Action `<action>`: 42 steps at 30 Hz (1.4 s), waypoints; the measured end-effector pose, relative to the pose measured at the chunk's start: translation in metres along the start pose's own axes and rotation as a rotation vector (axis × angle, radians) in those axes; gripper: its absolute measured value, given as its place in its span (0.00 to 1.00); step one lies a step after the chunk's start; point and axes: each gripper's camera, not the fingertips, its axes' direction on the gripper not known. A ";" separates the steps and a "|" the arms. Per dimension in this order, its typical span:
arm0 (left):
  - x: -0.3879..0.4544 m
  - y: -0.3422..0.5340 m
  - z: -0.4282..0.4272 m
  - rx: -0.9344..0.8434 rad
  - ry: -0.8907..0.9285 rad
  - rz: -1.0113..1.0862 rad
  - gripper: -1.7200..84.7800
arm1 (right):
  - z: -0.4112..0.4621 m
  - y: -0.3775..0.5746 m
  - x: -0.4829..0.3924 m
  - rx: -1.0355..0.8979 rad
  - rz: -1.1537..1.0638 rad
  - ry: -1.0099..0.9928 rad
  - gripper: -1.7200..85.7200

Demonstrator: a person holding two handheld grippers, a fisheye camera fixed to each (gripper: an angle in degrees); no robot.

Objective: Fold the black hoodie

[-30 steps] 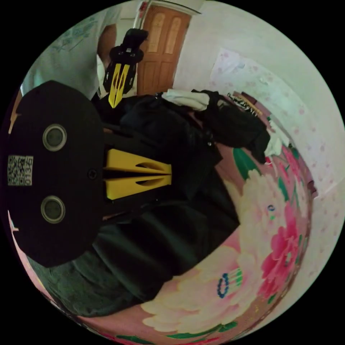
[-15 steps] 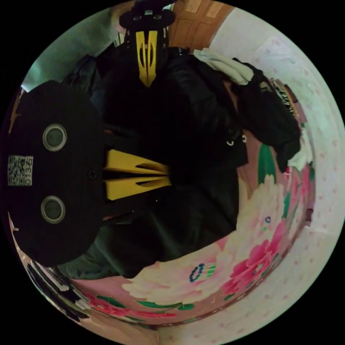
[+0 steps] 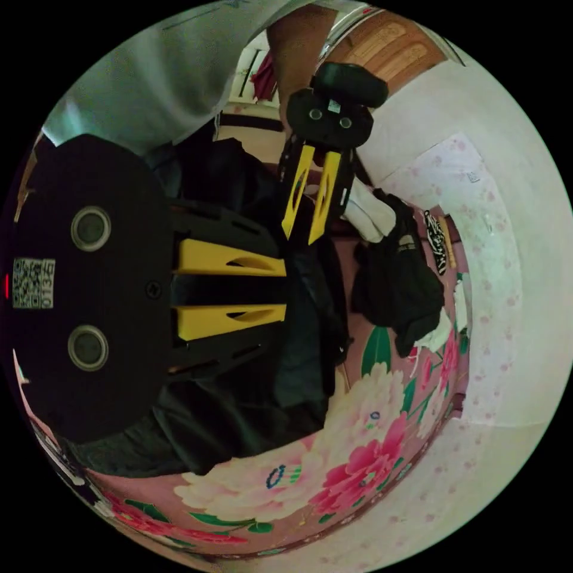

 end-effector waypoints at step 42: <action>-0.049 0.077 0.012 0.205 0.074 -0.245 0.02 | 0.001 -0.070 -0.018 -0.075 -0.166 0.196 0.02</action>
